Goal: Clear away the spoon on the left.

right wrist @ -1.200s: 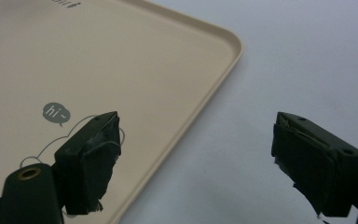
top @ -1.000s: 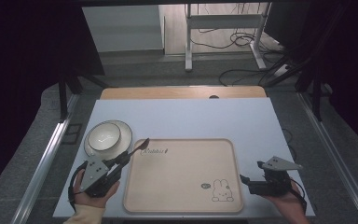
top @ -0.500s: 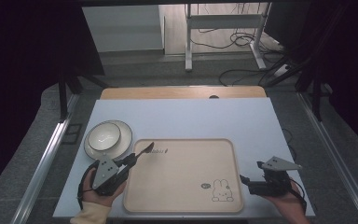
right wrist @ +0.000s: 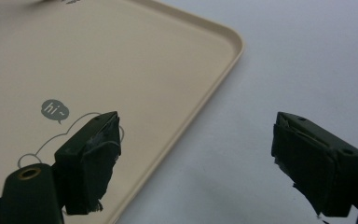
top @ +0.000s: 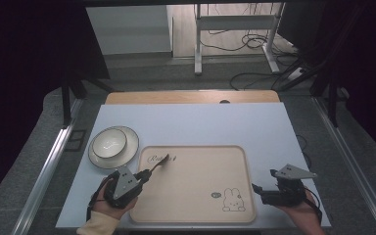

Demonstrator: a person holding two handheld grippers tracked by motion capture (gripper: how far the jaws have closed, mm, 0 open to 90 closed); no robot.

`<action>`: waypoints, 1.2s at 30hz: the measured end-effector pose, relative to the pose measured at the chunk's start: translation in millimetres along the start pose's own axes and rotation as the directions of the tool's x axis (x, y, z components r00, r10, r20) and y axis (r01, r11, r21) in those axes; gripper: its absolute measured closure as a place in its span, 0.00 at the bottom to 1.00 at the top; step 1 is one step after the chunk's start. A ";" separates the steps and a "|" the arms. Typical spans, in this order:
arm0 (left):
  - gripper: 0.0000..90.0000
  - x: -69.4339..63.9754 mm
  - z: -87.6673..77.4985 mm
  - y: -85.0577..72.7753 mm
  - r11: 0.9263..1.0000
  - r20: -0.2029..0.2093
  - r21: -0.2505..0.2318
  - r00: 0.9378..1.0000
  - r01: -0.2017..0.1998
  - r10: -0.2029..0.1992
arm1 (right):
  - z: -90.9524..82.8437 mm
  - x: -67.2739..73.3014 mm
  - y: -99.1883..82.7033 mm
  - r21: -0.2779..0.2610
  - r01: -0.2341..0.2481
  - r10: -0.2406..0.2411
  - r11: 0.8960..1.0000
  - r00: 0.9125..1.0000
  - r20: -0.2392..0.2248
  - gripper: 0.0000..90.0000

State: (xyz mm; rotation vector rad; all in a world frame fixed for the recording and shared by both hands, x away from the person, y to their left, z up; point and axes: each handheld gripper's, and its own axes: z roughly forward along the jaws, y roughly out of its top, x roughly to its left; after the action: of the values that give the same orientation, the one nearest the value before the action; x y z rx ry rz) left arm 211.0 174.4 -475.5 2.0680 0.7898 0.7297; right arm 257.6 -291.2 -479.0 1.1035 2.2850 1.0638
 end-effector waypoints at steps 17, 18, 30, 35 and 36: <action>0.91 -17.3 -0.8 -14.6 0.976 0.075 0.172 0.990 -0.134 0.123 | 0.4 0.2 -0.3 0.005 -0.002 0.002 1.000 1.000 0.007 0.18; 0.90 -18.5 -0.2 -15.2 0.973 0.086 0.186 0.989 -0.134 0.119 | 0.4 0.1 -0.4 0.004 -0.003 0.003 1.000 1.000 0.007 0.18; 0.76 -22.3 6.3 -18.7 0.963 0.153 0.244 0.985 -0.116 0.080 | 0.8 -1.1 -0.5 0.008 -0.009 0.009 1.000 1.000 0.012 0.18; 0.53 -25.3 9.4 -18.7 0.960 0.194 0.267 0.981 -0.082 0.029 | -0.7 -1.9 -0.4 0.002 -0.012 0.012 1.000 1.000 0.017 0.18; 0.53 -26.0 9.9 -18.1 0.960 0.197 0.271 0.980 -0.073 0.019 | -1.2 -1.9 -0.2 0.001 -0.012 0.012 1.000 1.000 0.017 0.18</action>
State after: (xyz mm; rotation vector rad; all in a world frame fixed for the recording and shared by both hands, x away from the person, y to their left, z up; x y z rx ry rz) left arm 196.3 159.7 -501.4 2.3740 0.7699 0.4531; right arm 258.0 -293.3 -478.4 1.1245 2.2685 1.0536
